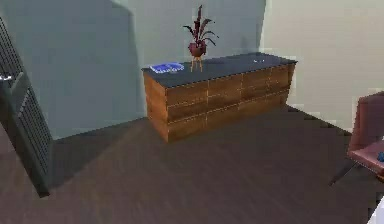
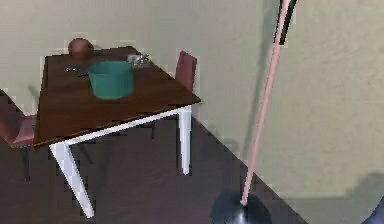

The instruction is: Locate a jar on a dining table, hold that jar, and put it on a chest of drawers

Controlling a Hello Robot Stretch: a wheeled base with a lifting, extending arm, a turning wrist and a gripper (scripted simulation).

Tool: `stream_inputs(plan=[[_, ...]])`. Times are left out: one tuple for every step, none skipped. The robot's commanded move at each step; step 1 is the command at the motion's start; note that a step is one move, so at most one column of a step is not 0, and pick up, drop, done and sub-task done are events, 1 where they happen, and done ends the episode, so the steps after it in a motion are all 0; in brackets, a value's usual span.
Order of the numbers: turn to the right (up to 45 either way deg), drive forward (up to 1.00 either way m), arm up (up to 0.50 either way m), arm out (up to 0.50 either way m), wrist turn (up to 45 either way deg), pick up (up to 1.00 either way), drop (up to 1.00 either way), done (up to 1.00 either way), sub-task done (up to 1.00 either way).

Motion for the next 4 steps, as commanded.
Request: stream_inputs(plan=[[-45.0,0.00,0.00,0.00,0.0,0.00,0.00,0.00,0.00],[-21.0,0.00,0.00,0.00,0.0,0.00,0.00,0.00,0.00],[0.0,1.00,0.00,0.00,0.0,0.00,0.00,0.00,0.00],[0.0,0.80,0.00,0.00,0.0,0.00,0.00,0.00,0.00]])
